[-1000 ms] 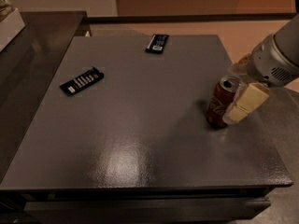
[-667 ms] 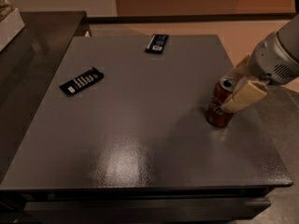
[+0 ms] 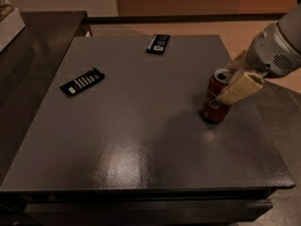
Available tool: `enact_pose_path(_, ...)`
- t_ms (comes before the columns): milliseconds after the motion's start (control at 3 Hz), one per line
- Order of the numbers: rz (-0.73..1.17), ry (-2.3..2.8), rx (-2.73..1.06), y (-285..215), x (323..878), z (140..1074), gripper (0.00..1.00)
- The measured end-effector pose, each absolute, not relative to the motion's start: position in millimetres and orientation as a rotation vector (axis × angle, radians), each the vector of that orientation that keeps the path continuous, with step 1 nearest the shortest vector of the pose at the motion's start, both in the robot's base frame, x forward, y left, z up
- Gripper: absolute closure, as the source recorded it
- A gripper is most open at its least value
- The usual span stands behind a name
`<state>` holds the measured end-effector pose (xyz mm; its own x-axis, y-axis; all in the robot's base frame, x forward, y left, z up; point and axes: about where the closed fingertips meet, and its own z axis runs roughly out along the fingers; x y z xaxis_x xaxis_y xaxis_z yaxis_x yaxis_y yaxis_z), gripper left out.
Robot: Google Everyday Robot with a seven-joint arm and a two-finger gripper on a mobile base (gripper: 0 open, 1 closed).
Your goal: Move coke can near rxbar chocolate
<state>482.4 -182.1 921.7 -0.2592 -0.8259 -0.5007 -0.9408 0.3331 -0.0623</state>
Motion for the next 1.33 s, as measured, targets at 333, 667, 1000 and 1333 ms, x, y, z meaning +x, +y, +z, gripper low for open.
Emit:
enact_pose_path(333,0.366,2.136,-1.542,-152,491,931,1.0)
enact_pose_path(667,0.372,2.127,-1.52,-116,507,935,1.0)
enact_pose_path(1000,0.368,2.121,-1.5,-79,527,939,1.0)
enact_pose_path(1333,0.342,2.117,-1.472,-48,543,941,1.0)
